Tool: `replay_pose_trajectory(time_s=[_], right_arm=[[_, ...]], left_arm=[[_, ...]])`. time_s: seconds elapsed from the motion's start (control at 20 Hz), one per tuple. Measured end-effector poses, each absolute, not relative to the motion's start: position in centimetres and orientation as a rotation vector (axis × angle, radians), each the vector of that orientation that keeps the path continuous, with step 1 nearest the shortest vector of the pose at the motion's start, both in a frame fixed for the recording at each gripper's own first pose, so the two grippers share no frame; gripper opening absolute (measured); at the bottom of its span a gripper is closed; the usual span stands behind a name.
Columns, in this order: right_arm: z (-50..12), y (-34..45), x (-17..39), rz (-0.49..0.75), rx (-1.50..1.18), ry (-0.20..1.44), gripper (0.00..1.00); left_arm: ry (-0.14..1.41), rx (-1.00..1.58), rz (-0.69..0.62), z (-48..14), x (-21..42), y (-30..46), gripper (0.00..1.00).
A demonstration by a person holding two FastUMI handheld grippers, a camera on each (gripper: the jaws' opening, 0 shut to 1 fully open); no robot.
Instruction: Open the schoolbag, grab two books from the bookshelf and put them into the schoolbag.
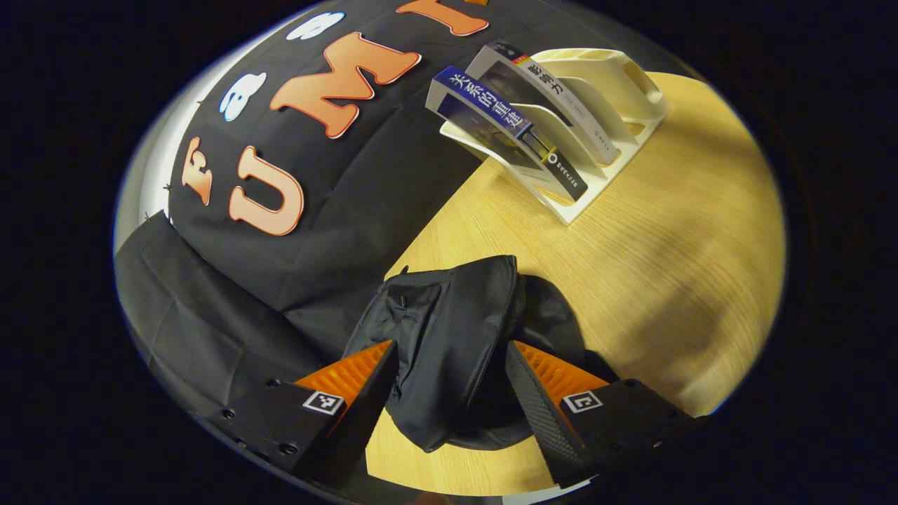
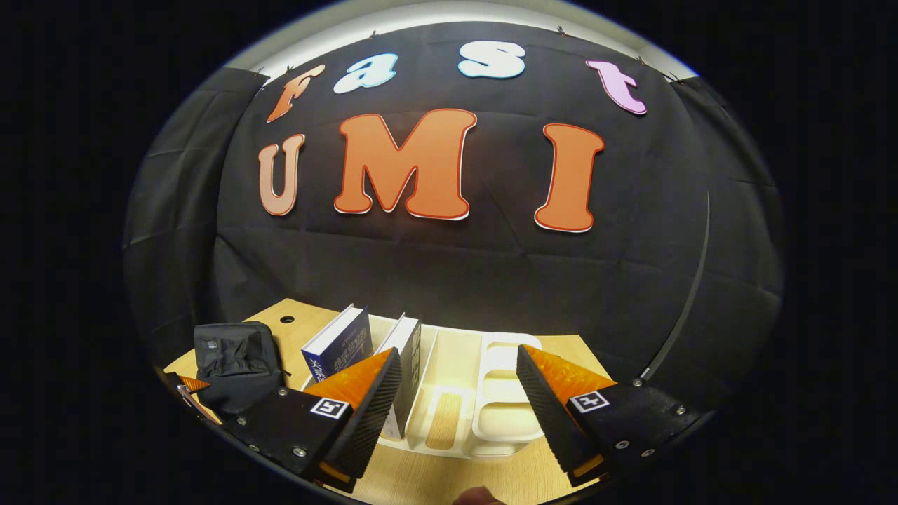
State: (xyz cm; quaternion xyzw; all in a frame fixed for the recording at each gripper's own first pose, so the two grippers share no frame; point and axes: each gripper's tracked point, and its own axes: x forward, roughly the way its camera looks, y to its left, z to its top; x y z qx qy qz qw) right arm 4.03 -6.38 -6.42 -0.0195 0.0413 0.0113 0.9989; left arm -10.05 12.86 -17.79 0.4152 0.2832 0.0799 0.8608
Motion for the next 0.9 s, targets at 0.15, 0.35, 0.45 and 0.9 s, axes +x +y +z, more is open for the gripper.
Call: replay_pose_trajectory(time_s=[0.15, 0.35, 0.45, 0.9], right_arm=[[-6.3, -6.2, 4.1, 0.016, -0.041, 0.088, 0.98], [-5.7, -4.9, 4.4, 0.02, -0.041, 0.088, 0.98], [-5.3, -4.1, 4.6, 0.023, -0.048, 0.084, 0.98], [-3.5, 0.4, 5.8, 0.012, -0.083, 0.105, 0.98]], left_arm=[[0.608, 0.892, 0.198, -18.2, -10.0, 14.0, 0.96], [0.614, 0.924, 0.199, -18.1, -8.6, 15.8, 0.92], [0.628, 0.91, 0.189, -18.5, -8.0, 16.7, 0.85], [0.678, 0.761, -0.035, -16.9, -6.7, 16.7, 0.19]])
